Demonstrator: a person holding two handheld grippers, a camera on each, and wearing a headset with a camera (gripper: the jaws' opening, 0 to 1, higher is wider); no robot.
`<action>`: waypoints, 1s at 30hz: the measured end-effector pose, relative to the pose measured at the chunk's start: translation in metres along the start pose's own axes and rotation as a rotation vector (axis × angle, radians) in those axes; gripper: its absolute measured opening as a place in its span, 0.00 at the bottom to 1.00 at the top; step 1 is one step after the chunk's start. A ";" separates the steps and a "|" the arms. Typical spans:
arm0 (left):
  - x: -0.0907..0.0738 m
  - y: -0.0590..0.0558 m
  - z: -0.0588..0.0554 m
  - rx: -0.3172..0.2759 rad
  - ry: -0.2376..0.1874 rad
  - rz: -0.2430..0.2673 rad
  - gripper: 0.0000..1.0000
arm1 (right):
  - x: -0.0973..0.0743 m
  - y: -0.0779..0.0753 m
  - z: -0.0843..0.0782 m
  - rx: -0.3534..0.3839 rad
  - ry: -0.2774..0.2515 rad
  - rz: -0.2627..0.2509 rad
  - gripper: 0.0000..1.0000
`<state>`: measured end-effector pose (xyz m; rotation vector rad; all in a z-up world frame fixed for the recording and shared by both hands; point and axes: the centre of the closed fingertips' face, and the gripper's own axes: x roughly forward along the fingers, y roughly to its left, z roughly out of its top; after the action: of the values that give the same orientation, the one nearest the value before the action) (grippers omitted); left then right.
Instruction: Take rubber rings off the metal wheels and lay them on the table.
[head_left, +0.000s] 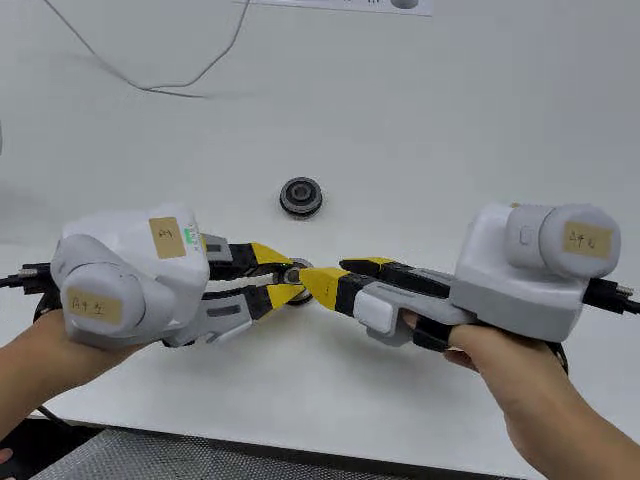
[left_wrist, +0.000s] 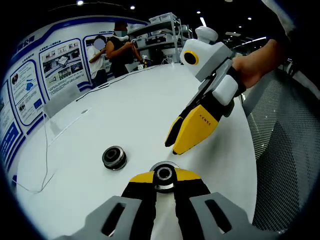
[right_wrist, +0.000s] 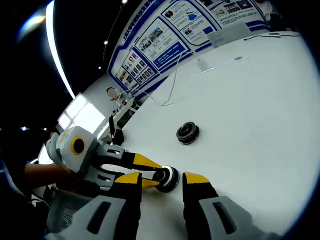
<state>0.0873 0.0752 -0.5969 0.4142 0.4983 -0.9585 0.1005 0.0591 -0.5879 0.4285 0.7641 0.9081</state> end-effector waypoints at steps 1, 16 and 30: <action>0.000 0.000 0.000 0.001 -0.001 0.000 0.13 | 0.001 0.000 -0.001 0.015 0.003 -0.003 0.33; -0.001 -0.001 0.000 0.013 -0.007 -0.011 0.13 | 0.015 0.000 -0.008 0.172 0.041 -0.007 0.32; -0.001 0.000 -0.002 0.017 -0.008 -0.013 0.13 | 0.017 0.004 -0.015 0.198 0.077 -0.007 0.31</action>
<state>0.0867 0.0768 -0.5977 0.4224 0.4864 -0.9769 0.0941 0.0759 -0.6023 0.5665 0.9296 0.8497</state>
